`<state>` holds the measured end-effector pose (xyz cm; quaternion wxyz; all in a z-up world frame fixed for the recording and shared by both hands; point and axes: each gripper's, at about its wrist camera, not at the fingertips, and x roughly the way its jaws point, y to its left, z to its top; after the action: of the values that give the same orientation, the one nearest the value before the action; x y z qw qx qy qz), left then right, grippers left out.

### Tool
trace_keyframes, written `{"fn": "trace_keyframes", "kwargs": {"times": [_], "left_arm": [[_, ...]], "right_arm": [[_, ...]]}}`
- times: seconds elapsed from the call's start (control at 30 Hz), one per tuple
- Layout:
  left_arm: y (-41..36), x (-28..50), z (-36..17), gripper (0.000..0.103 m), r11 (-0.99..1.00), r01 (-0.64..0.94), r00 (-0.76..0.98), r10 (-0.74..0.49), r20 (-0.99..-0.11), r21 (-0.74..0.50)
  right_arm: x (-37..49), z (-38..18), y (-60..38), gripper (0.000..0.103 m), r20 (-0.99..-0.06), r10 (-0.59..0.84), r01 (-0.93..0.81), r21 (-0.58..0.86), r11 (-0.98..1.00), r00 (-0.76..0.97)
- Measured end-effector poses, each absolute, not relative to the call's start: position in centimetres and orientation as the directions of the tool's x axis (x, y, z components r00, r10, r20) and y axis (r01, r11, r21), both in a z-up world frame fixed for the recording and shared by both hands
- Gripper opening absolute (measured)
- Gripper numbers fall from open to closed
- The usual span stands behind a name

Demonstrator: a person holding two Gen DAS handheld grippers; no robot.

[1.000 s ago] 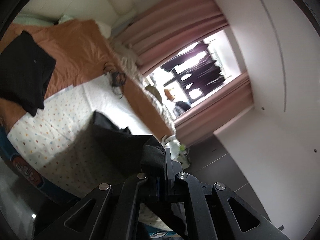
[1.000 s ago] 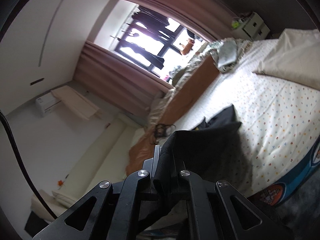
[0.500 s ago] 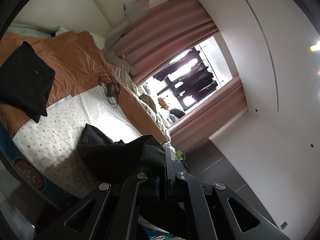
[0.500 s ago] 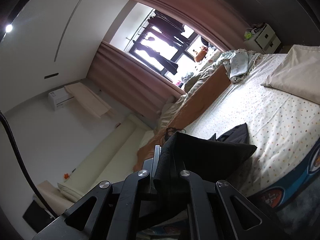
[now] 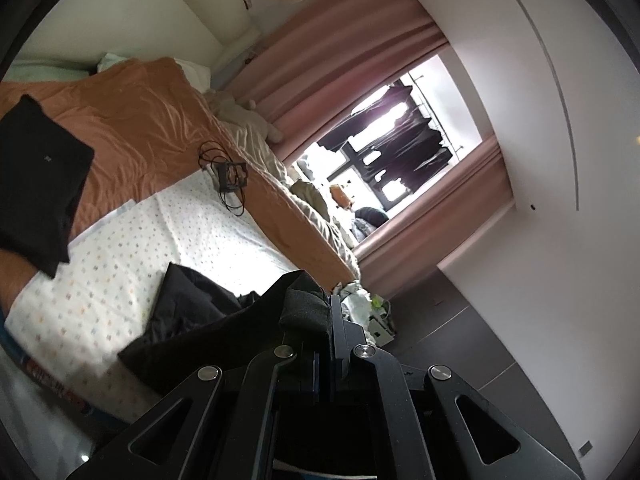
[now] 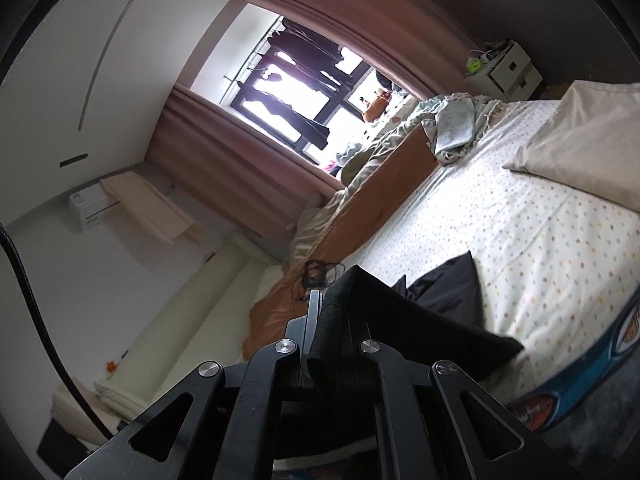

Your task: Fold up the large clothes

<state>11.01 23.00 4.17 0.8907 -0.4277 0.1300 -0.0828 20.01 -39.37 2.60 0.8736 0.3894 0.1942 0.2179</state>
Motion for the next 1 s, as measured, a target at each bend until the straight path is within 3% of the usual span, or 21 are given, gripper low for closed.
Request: {"fn": "trace_keyframes", "kwargs": {"times": [0.43, 1.0], "left_arm": [[25.4, 24.3, 3.2, 0.002, 0.657, -0.060, 0.931, -0.234, -0.280, -0.751], [27.0, 38.9, -7.6, 0.002, 0.654, -0.260, 0.830, -0.224, -0.510, -0.710]], "right_arm": [[32.6, 3.4, -36.5, 0.005, -0.250, 0.482, -0.175, 0.715, 0.676, 0.840], [47.6, -7.7, -35.6, 0.005, -0.479, 0.465, 0.011, 0.706, 0.708, 0.744]]}}
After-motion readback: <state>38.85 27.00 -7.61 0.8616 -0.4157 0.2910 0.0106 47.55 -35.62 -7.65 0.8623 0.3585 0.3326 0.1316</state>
